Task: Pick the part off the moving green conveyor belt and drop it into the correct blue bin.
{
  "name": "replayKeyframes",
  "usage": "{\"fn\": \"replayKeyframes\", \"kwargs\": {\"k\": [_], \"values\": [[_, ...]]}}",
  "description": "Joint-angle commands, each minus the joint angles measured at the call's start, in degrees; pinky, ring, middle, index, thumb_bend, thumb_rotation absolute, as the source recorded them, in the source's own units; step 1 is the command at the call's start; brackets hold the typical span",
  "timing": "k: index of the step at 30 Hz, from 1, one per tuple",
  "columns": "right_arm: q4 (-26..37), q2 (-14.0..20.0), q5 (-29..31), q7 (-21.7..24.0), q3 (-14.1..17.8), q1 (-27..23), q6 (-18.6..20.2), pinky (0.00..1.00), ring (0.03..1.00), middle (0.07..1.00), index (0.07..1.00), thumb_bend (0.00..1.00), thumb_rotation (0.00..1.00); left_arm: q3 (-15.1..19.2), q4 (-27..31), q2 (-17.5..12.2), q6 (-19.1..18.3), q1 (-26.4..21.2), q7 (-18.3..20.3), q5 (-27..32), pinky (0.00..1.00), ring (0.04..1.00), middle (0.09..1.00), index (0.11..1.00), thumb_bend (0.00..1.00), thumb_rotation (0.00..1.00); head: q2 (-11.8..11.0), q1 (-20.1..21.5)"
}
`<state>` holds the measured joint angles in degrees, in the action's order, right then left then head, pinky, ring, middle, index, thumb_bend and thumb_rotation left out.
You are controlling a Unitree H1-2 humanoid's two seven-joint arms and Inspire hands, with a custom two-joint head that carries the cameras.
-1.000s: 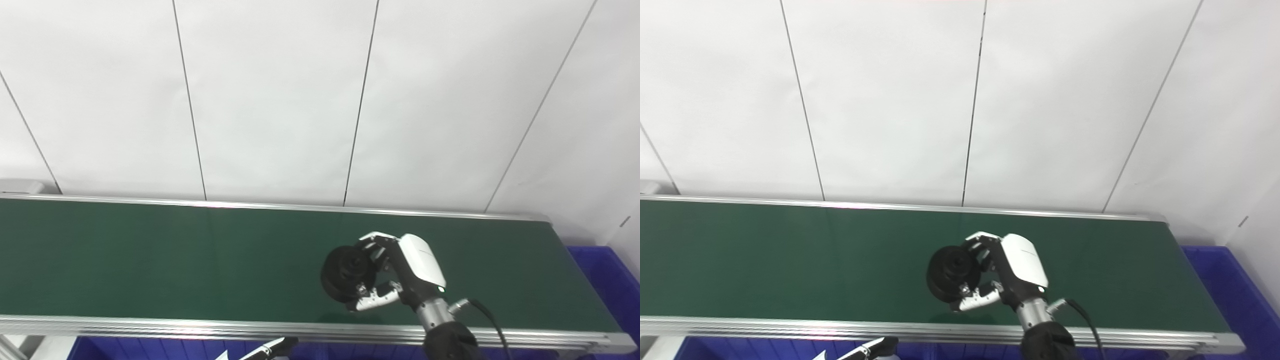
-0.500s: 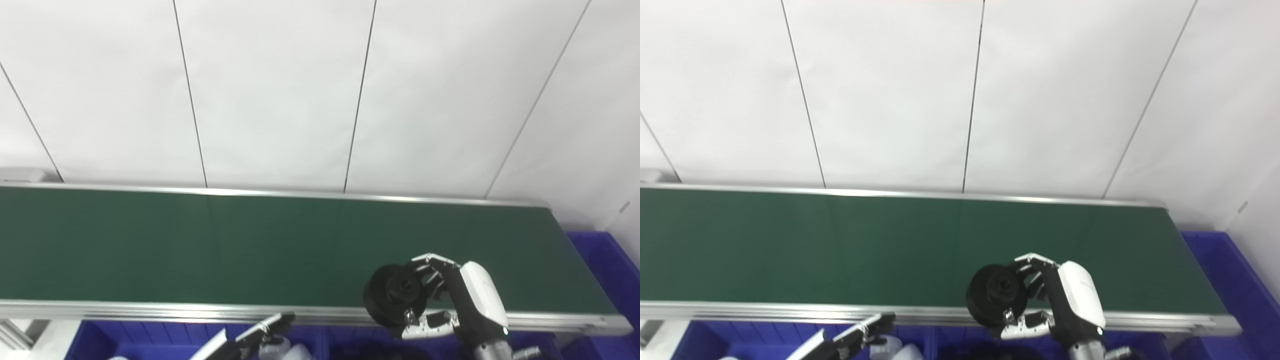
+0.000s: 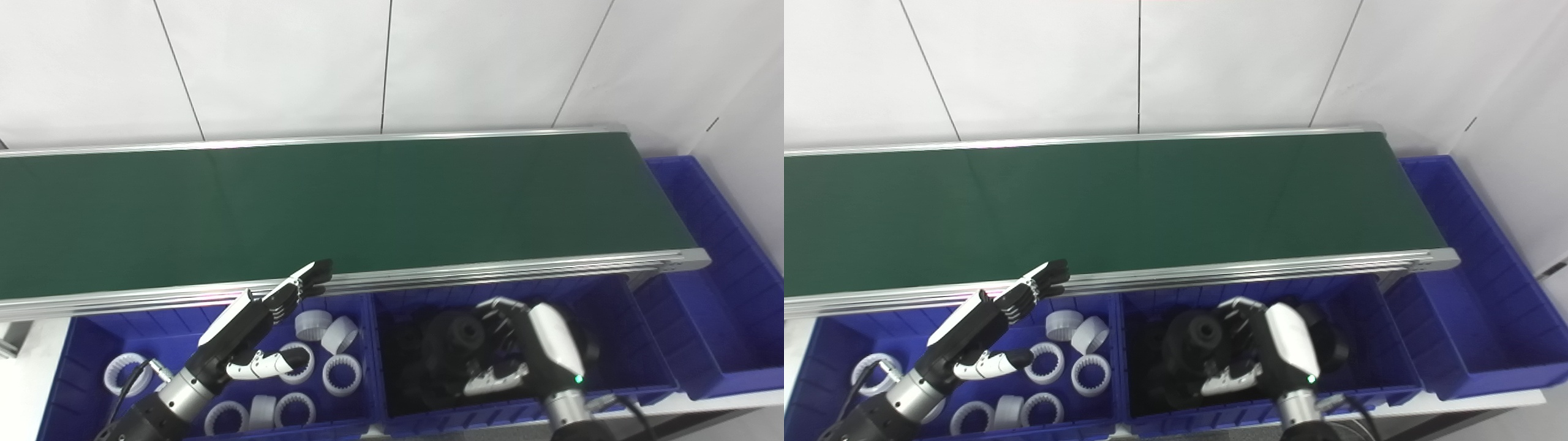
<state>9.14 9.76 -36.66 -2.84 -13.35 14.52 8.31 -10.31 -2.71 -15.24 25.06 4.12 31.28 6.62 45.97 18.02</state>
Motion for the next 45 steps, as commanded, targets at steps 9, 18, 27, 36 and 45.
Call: {"fn": "replayKeyframes", "kwargs": {"k": [9,18,27,36,45], "values": [[-7.5,-0.6,-2.0,-4.5,-2.7,-4.0,-5.6,0.38,0.424,0.501,0.507,0.52,0.00,0.8,2.5,-0.8,1.8,-0.1,-0.1,1.6,0.91,0.953,0.967,0.947,0.43,0.62,-0.4,-0.9],[-13.5,-1.8,-2.9,-9.1,-4.1,-5.3,-5.6,0.41,0.410,0.518,0.541,0.51,0.00,0.9,3.8,-1.1,1.6,1.5,-0.3,2.2,0.91,0.955,0.968,0.945,0.43,0.62,-0.9,-1.6],[-12.0,-1.7,-4.3,-9.2,-3.9,-5.6,-3.4,0.61,0.683,0.728,0.786,0.76,0.23,0.9,4.0,-1.2,1.5,2.1,-0.5,1.7,0.92,0.963,0.973,0.947,0.43,0.63,-1.1,-2.1],[-10.6,-1.4,-3.4,-8.0,-4.3,-5.1,-4.5,0.70,0.775,0.802,0.809,0.73,0.33,1.2,4.0,-0.9,1.7,2.4,-0.9,0.9,0.90,0.953,0.964,0.939,0.42,0.62,-1.2,-2.0],[-7.8,0.0,-1.6,-7.3,-5.3,-4.5,-7.6,0.70,0.779,0.812,0.798,0.70,0.32,1.2,3.9,-0.9,1.7,2.8,-1.0,0.7,0.91,0.952,0.963,0.938,0.41,0.61,-1.4,-2.0]]}}
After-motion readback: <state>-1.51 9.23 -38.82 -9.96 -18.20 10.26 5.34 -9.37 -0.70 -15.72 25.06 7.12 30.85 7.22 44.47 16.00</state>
